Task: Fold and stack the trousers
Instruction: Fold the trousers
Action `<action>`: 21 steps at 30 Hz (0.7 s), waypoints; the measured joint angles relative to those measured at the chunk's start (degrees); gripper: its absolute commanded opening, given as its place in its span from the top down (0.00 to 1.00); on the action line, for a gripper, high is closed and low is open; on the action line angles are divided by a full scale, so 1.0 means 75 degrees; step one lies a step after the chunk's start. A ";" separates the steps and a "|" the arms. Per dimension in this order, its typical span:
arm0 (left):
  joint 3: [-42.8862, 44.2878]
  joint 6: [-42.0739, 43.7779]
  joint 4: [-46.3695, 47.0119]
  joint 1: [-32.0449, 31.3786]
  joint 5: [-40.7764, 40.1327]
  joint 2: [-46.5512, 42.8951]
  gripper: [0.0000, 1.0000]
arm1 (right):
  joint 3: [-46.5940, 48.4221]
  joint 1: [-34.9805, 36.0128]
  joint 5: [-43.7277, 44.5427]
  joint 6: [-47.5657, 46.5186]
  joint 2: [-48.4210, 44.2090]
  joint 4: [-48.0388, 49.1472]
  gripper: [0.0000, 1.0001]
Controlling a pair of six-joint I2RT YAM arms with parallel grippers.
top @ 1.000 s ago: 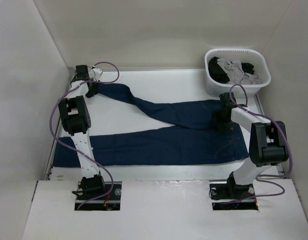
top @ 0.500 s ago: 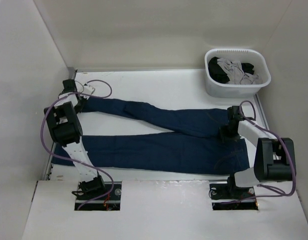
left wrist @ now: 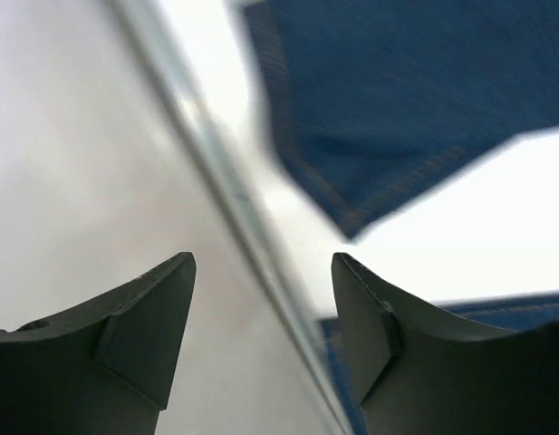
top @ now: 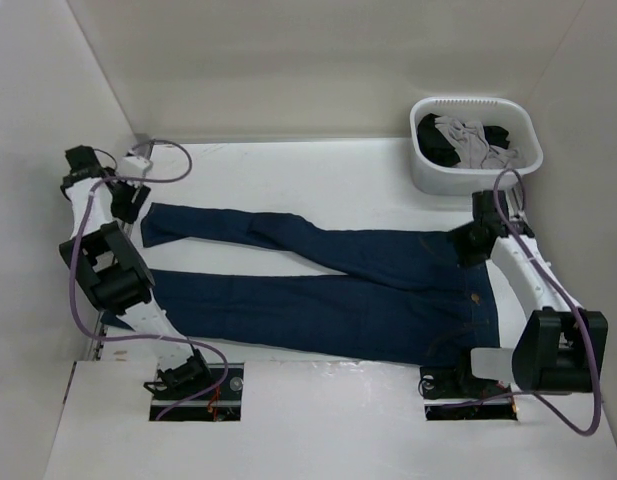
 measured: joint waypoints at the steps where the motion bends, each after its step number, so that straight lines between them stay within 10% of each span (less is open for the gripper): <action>1: 0.0452 -0.0085 -0.0122 0.0096 0.0154 0.0125 0.38 | 0.0364 -0.0035 0.0029 -0.0326 0.0184 0.0061 0.42; 17: 0.3031 -0.1821 -0.0291 -0.0399 0.0434 0.3226 0.36 | 0.3488 -0.0997 -0.0930 -0.2815 0.4663 0.0702 0.28; 21: 0.3010 -0.1944 -0.0277 -0.0609 0.0472 0.3395 0.66 | 0.4162 -0.0997 -0.0863 -0.3010 0.5170 0.0490 0.24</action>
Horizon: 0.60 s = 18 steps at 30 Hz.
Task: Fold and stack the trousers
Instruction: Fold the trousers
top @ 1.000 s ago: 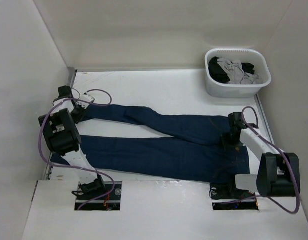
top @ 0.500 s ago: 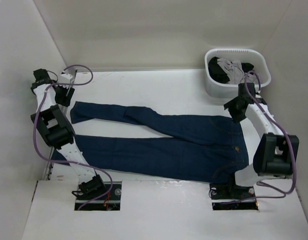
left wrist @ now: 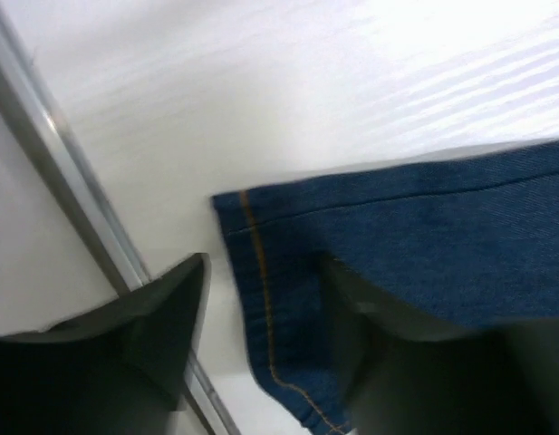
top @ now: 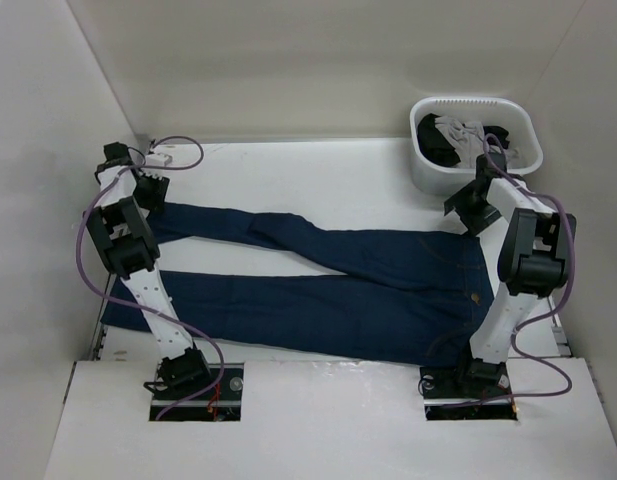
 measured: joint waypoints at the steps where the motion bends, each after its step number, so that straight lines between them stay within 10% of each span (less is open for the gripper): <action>1: -0.0012 -0.0020 -0.0006 -0.0055 -0.0006 0.0000 0.75 | 0.0073 0.0000 0.0058 -0.0055 0.0038 -0.0061 0.23; 3: -0.0128 0.0029 0.0003 -0.0172 -0.0003 -0.0047 0.95 | 0.0137 0.0000 0.0169 -0.0143 0.0061 -0.0236 0.00; 18: -0.1655 -0.0431 0.2171 -0.0434 -0.1014 -0.1437 1.00 | 0.0093 -0.0055 0.0743 -0.1005 -0.0761 -0.1376 0.00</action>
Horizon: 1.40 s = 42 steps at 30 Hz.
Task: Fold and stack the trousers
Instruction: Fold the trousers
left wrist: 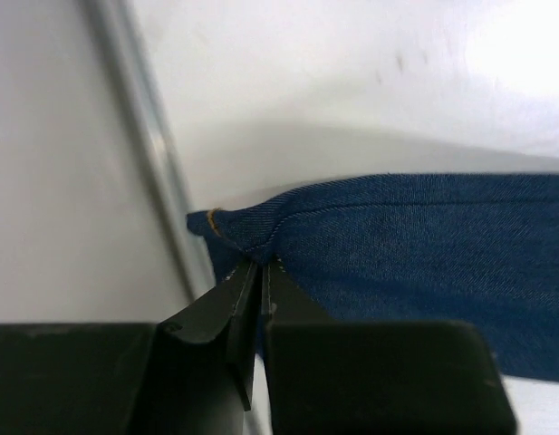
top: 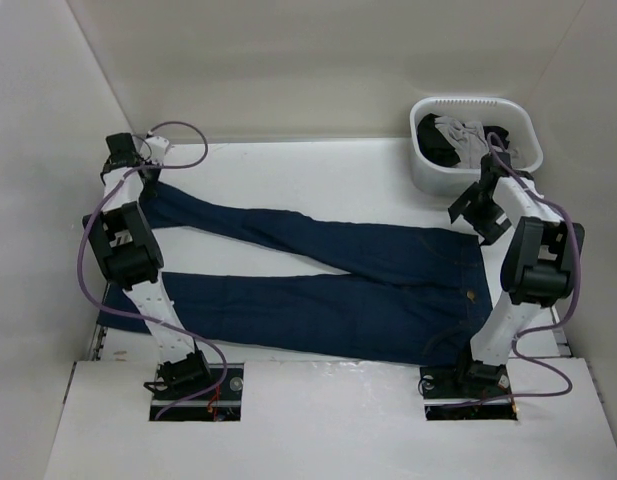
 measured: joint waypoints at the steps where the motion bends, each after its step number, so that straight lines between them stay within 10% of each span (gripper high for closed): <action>1: 0.0000 -0.0035 0.0166 -0.0017 -0.0012 -0.0184 1.00 | 0.0000 0.0000 -0.0003 -0.0073 0.0152 -0.0044 0.00; 25: -0.1874 0.0122 -0.0038 -0.0166 0.0189 -0.2142 0.99 | 0.0624 0.0146 0.0746 -0.0565 0.1204 -0.0912 0.01; 30: -0.1874 0.0122 0.0015 -0.0207 0.0175 -0.2142 0.99 | 0.0545 0.0624 0.0682 -0.0670 0.1361 -0.0813 0.19; 38: -0.1871 0.0122 0.0017 -0.0204 0.0146 -0.2142 0.99 | -0.0443 0.0755 -0.0009 -0.0347 0.0845 0.0402 0.88; 42: -0.1871 0.0128 0.0015 -0.0178 0.0099 -0.2197 0.99 | -0.0874 0.0775 -0.0009 -0.0297 0.0539 0.0755 1.00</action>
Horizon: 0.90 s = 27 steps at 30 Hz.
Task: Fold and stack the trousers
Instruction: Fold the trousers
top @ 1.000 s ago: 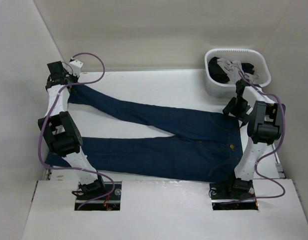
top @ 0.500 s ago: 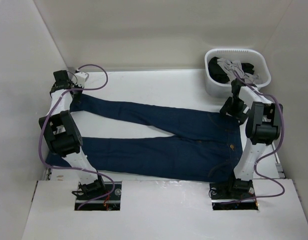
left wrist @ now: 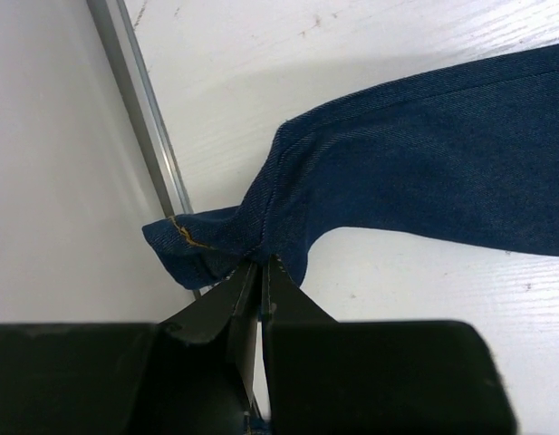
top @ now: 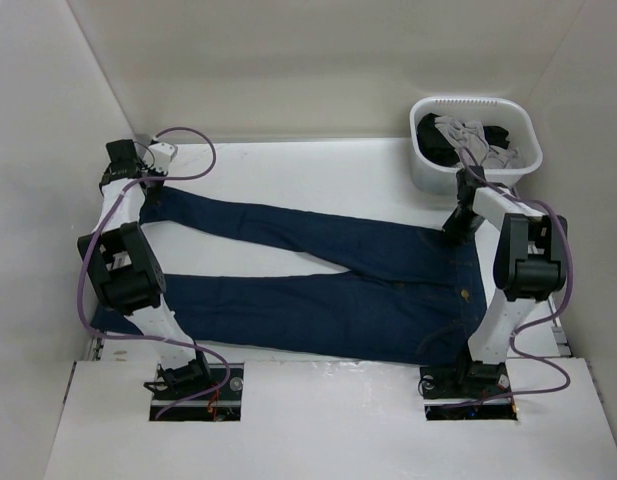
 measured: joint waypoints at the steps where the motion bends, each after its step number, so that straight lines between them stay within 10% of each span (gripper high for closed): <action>1: 0.0000 0.0000 0.0000 0.0012 -0.0006 -0.0047 0.99 | -0.0114 -0.0009 0.0000 -0.0003 -0.0093 0.0102 1.00; 13: -0.0487 0.0085 0.0883 0.0452 0.0463 -0.1661 1.00 | -0.2833 -0.0096 0.0627 0.0481 -0.4252 0.2104 1.00; 27: -0.5050 0.1035 0.1527 0.2763 0.1786 -0.5033 1.00 | -0.6257 0.0175 0.1443 0.2410 -1.0360 0.1999 1.00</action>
